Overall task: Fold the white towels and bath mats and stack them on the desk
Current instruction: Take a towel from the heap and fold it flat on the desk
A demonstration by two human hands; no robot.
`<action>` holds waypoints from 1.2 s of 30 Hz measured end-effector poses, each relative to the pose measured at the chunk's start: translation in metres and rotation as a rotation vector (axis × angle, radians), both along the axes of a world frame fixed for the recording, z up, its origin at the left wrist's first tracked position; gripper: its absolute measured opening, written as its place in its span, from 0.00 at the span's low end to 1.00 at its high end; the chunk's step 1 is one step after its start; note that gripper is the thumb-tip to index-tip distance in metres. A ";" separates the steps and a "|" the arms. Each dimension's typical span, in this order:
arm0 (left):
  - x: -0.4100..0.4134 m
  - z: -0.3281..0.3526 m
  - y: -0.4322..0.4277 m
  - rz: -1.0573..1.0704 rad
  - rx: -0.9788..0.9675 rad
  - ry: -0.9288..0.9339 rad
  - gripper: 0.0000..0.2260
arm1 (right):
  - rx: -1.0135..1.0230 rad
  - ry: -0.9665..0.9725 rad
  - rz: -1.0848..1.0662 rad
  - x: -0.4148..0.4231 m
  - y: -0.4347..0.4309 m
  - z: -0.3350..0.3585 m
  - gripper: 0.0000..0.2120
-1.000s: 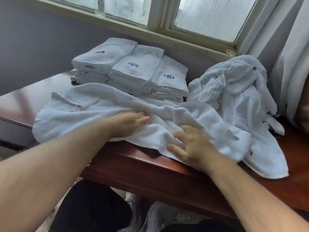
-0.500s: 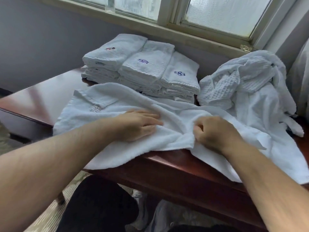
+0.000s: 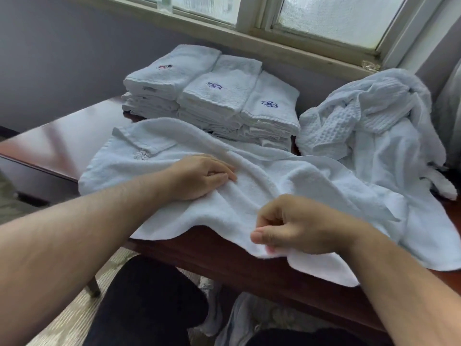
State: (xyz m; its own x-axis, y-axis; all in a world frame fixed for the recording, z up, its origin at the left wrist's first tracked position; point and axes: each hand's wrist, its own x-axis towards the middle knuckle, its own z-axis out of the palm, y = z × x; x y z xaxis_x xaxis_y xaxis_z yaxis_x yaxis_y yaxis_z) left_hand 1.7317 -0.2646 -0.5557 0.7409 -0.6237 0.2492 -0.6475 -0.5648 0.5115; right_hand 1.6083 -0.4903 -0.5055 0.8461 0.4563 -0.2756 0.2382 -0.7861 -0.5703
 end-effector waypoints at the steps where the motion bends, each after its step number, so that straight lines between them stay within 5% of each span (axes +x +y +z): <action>1: -0.001 -0.001 0.001 -0.031 0.023 -0.039 0.12 | 0.003 0.048 -0.022 0.001 -0.002 0.003 0.15; 5: -0.006 -0.005 0.000 -0.119 0.317 -0.204 0.21 | 0.044 -0.357 -0.282 0.009 -0.008 -0.007 0.12; 9: -0.013 0.003 0.004 -0.188 0.541 0.017 0.37 | -0.167 -0.494 -0.338 0.013 -0.013 -0.032 0.08; 11: -0.011 0.016 0.002 -0.160 0.452 0.169 0.32 | -0.175 -0.482 -0.351 0.013 -0.013 -0.035 0.09; 14: -0.005 0.026 -0.021 0.135 0.200 0.145 0.14 | -0.058 -0.369 -0.307 0.016 -0.014 -0.018 0.08; 17: -0.014 0.017 -0.052 0.496 0.261 0.009 0.20 | -0.010 -0.594 -0.541 0.018 -0.035 -0.004 0.05; 20: -0.036 0.003 -0.076 0.232 0.026 -0.299 0.15 | -0.213 -0.906 -0.959 0.008 -0.074 -0.009 0.09; 23: -0.048 0.010 -0.118 -0.128 -0.101 -0.240 0.13 | -0.257 -0.696 -1.166 -0.002 -0.109 -0.018 0.22; 27: -0.052 0.001 -0.162 -0.087 0.054 -0.164 0.25 | -0.180 -0.440 -1.166 -0.015 -0.131 -0.033 0.32; 32: -0.047 -0.013 -0.162 -0.098 0.099 -0.185 0.33 | -0.134 -0.471 -1.207 -0.020 -0.166 -0.009 0.27; 36: -0.048 -0.012 -0.159 -0.124 0.151 -0.137 0.36 | -0.214 -0.274 -1.045 0.000 -0.173 0.007 0.30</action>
State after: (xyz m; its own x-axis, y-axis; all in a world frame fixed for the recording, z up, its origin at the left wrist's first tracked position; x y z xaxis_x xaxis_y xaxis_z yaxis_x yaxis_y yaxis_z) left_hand 1.6839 -0.4237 -0.5679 0.6217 -0.7458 0.2393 -0.7745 -0.5398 0.3298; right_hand 1.6083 -0.6634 -0.4986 0.8319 -0.5549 -0.0079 -0.5044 -0.7500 -0.4279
